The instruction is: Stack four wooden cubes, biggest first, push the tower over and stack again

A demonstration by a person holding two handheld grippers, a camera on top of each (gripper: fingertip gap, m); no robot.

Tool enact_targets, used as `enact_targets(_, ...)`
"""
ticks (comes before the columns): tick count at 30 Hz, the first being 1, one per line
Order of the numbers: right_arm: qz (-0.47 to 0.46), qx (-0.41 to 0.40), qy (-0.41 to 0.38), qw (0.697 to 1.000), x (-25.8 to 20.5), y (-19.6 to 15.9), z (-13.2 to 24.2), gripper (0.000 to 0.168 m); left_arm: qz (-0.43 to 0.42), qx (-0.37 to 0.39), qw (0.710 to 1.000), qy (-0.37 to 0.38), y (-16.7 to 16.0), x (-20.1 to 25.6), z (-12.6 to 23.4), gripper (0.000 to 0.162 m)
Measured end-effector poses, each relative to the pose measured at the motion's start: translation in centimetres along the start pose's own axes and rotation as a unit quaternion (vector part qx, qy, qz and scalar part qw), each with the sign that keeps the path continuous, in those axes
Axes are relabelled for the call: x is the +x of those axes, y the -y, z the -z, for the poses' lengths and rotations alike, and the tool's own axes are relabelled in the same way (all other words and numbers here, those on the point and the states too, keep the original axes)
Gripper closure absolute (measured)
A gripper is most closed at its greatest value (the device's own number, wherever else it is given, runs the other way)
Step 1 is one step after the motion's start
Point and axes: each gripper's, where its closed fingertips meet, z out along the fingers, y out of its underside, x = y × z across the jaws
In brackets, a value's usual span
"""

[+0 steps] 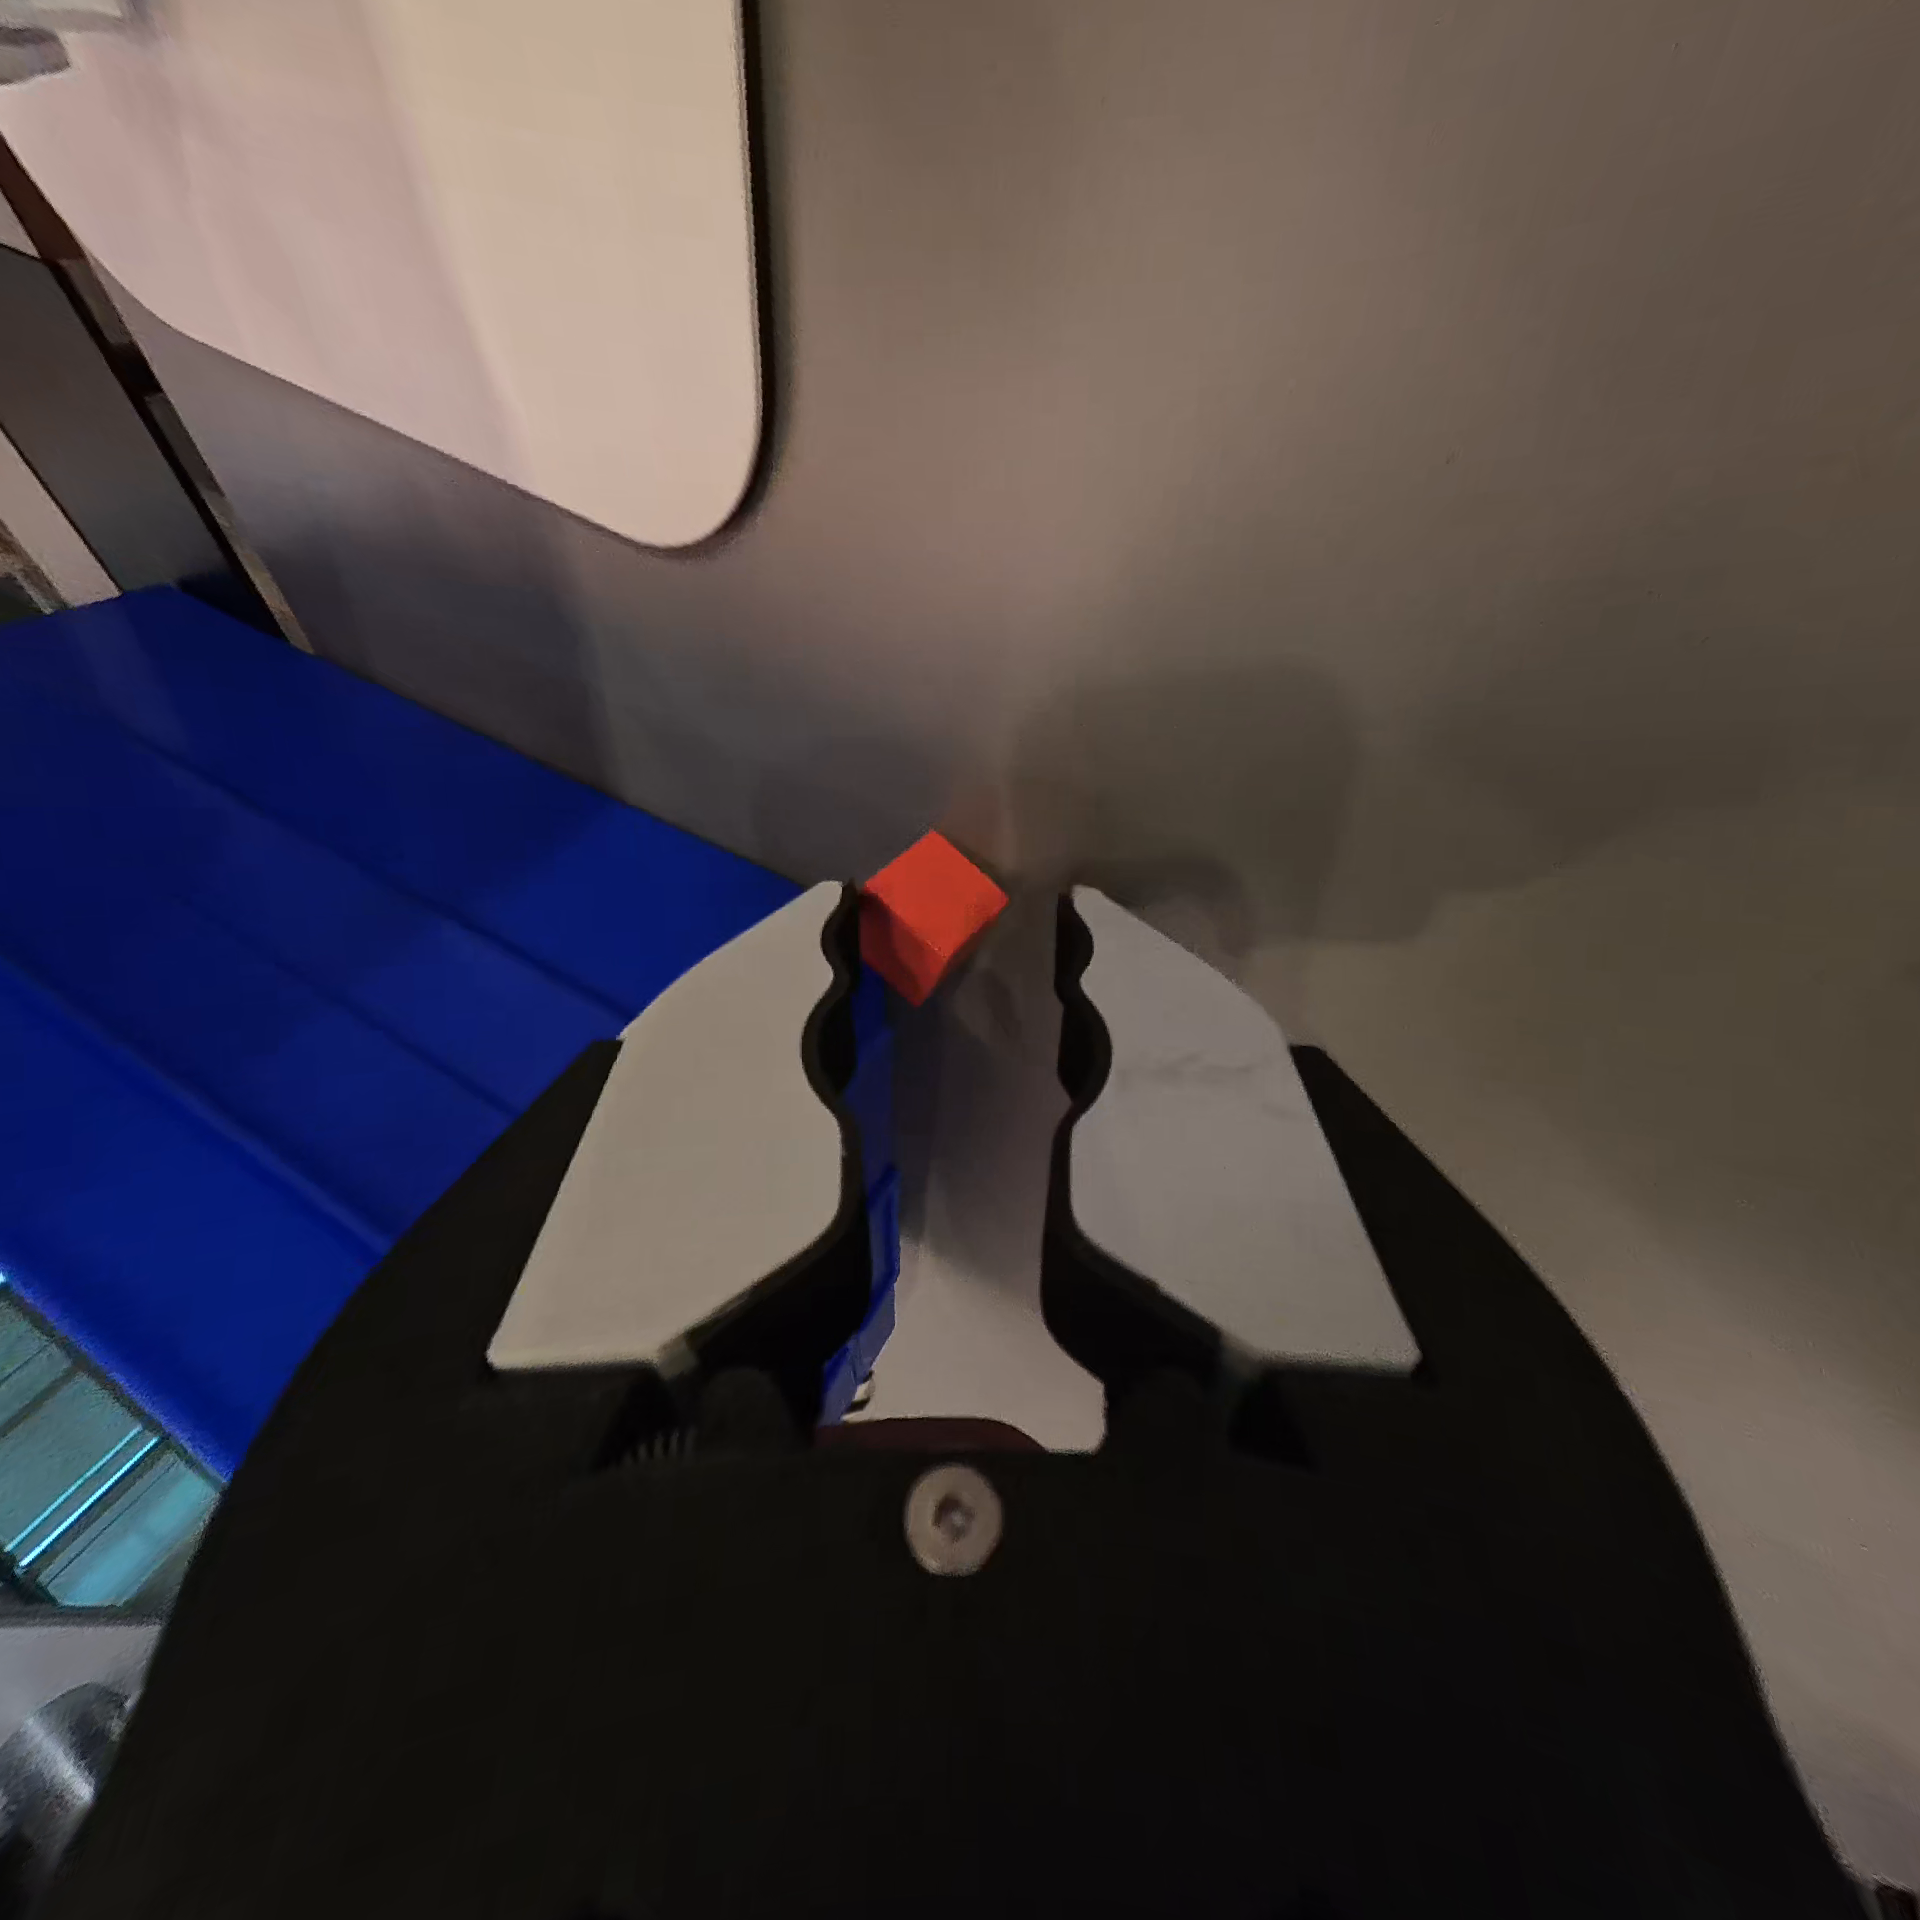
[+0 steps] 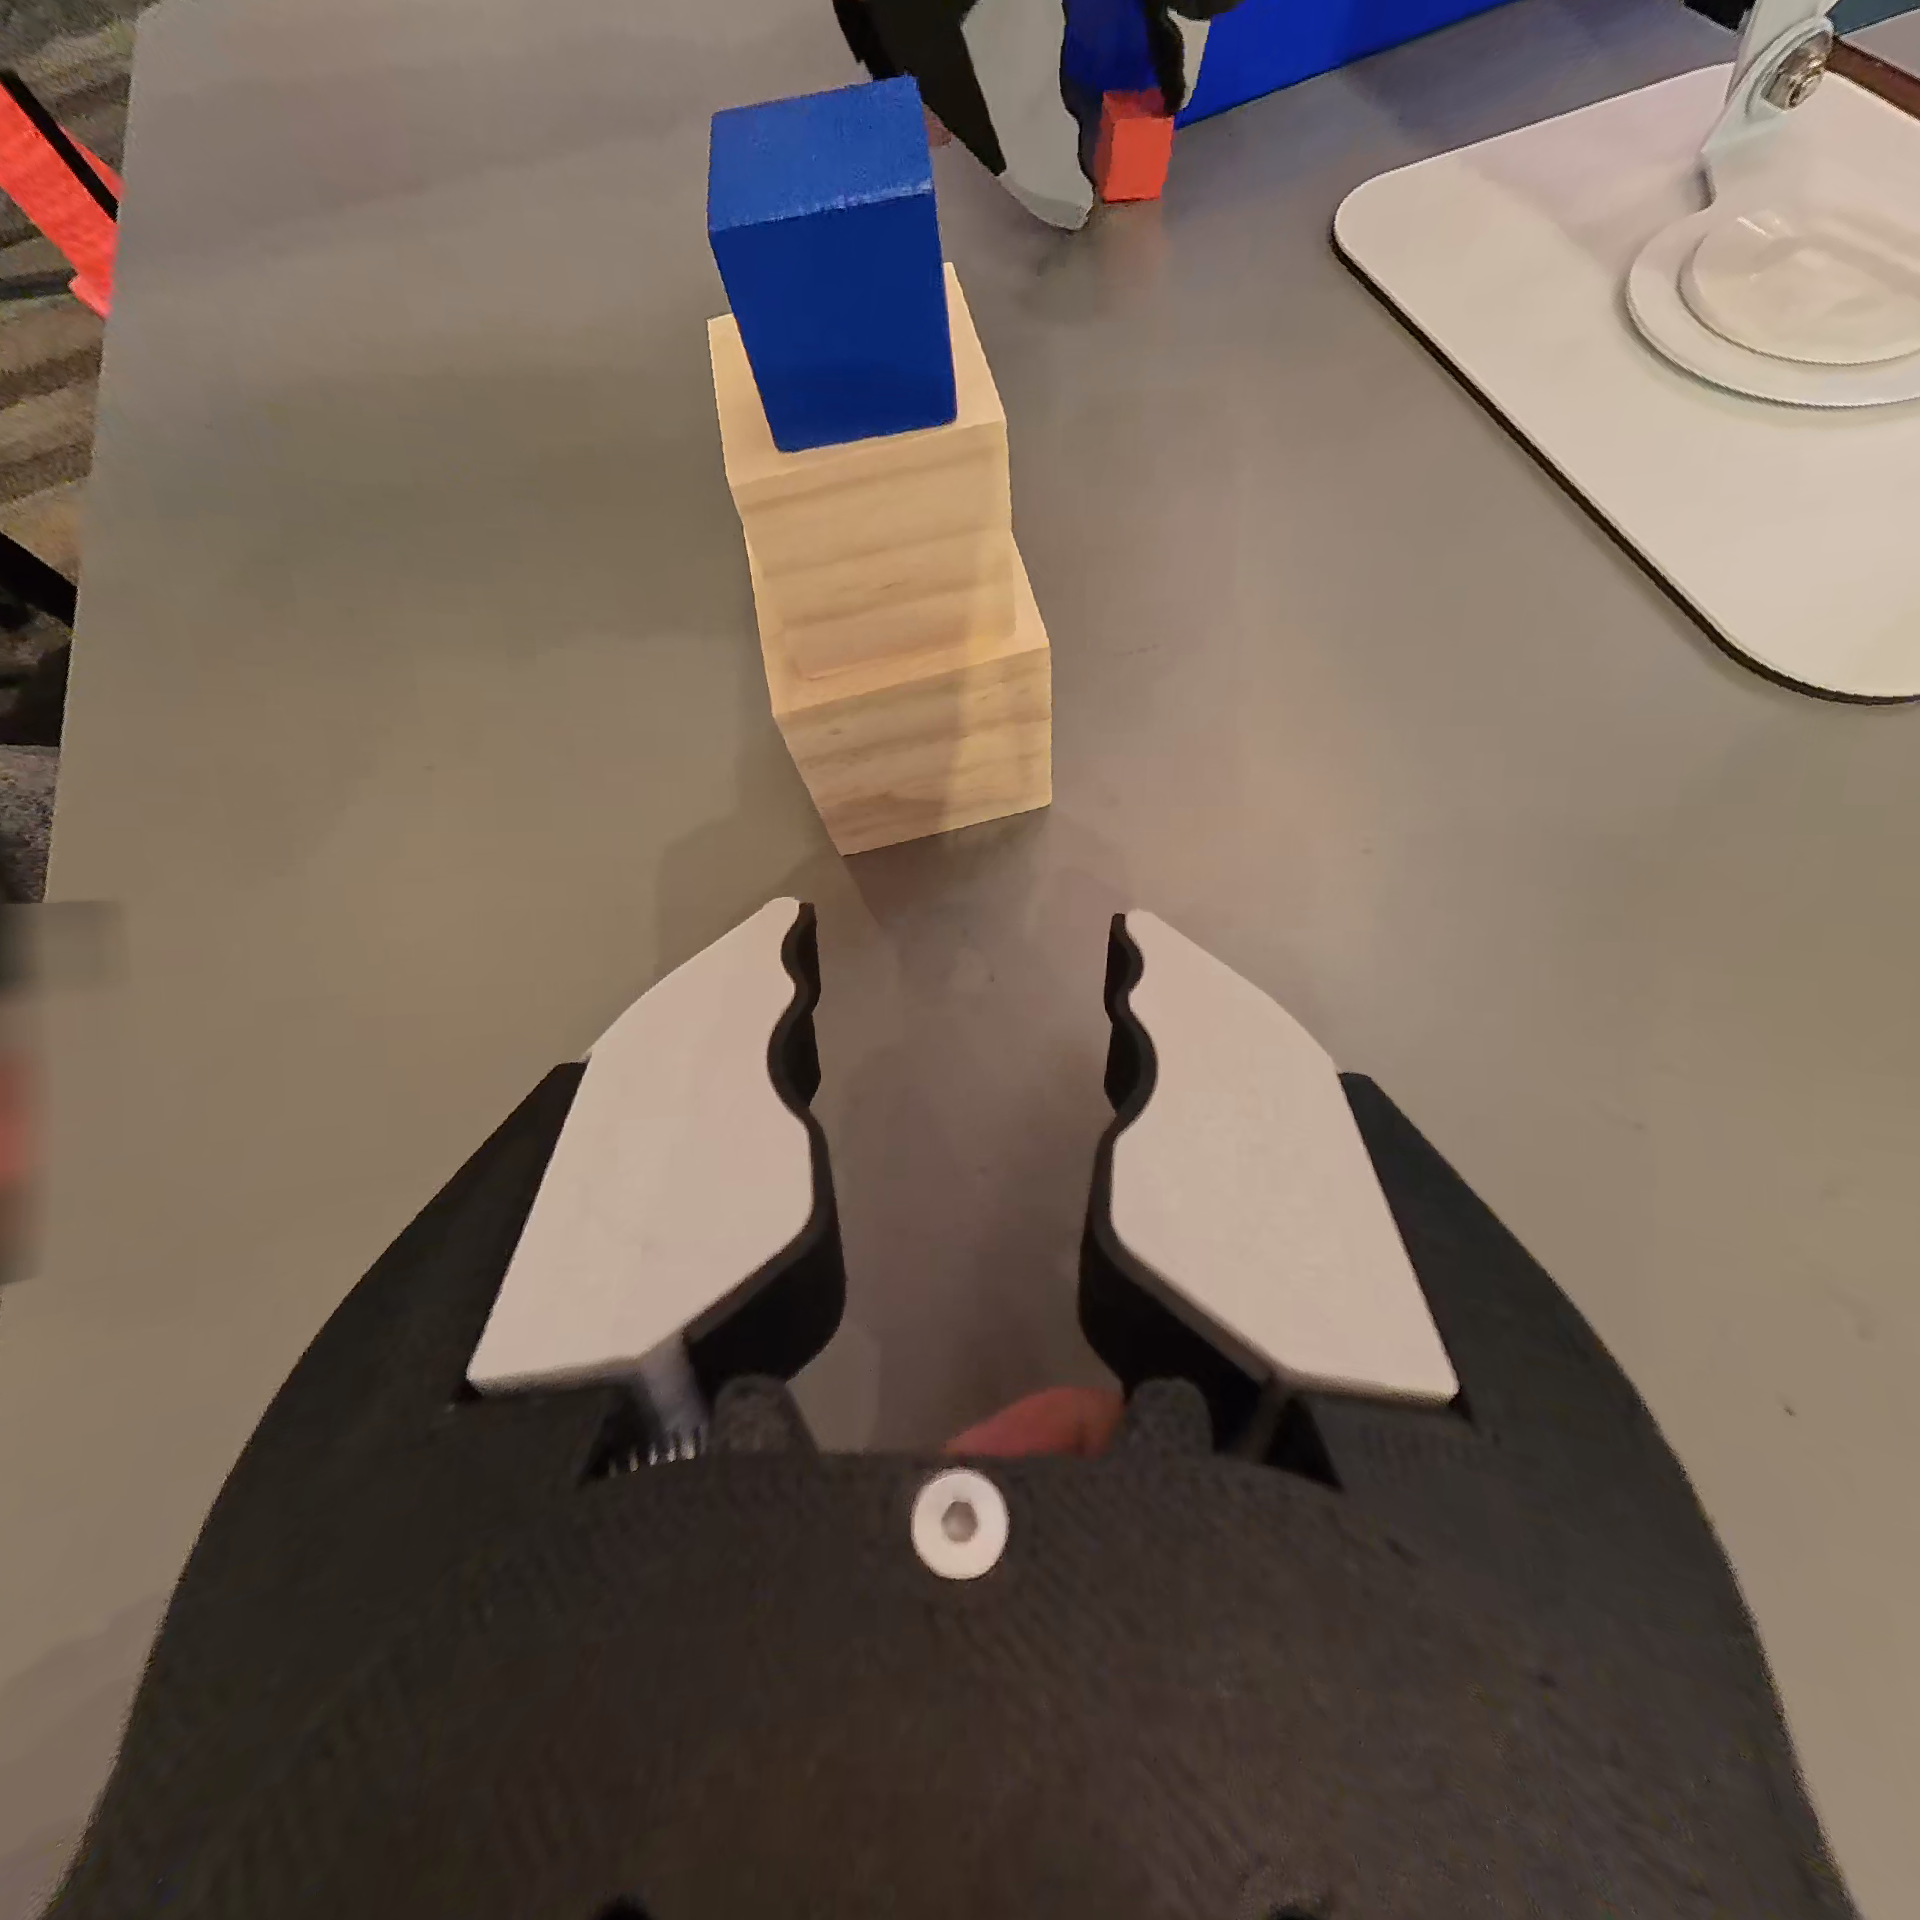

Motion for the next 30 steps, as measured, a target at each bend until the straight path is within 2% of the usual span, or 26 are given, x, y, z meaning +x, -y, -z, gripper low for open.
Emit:
enact_targets(2,0.000,0.001,-0.001,1.000,0.0,0.0,0.0,0.115,0.000,-0.011,1.000,-0.026,-0.1,0.1,-0.1,0.125)
enact_targets(4,-0.002,0.003,-0.001,1.000,0.0,0.0,0.1,0.115,-0.002,-0.021,0.998,-0.062,-0.4,0.8,-0.2,0.141)
enact_targets(8,0.000,0.000,-0.001,1.000,0.0,0.0,0.1,0.115,-0.003,-0.005,0.997,-0.083,-0.5,2.1,0.1,0.154)
enact_targets(13,0.001,-0.002,0.001,1.000,-0.1,-0.1,0.1,0.115,0.009,0.050,0.988,-0.143,-1.3,6.1,2.3,0.146)
enact_targets(15,0.001,-0.003,0.001,1.000,-0.1,-0.1,0.0,0.115,0.021,0.063,0.988,-0.138,-2.6,7.0,2.9,0.138)
enact_targets(19,0.000,-0.002,0.001,1.000,-0.1,-0.1,0.0,0.115,0.100,0.187,0.972,-0.105,-3.5,6.5,5.2,0.124)
enact_targets(21,0.000,-0.002,0.000,1.000,0.0,-0.1,0.0,0.115,0.165,0.249,0.950,-0.094,-4.2,5.2,5.7,0.120)
enact_targets(23,-0.002,-0.001,0.000,1.000,0.0,-0.1,0.0,0.115,0.240,0.282,0.926,-0.069,-4.9,3.5,4.8,0.120)
enact_targets(25,-0.005,0.003,0.000,1.000,0.1,0.0,0.1,0.115,0.258,0.282,0.923,-0.046,-5.1,3.1,3.3,0.117)
enact_targets(30,-0.008,0.006,0.001,1.000,0.1,0.1,0.1,0.116,0.326,0.336,0.881,-0.065,-3.2,2.2,1.7,0.108)
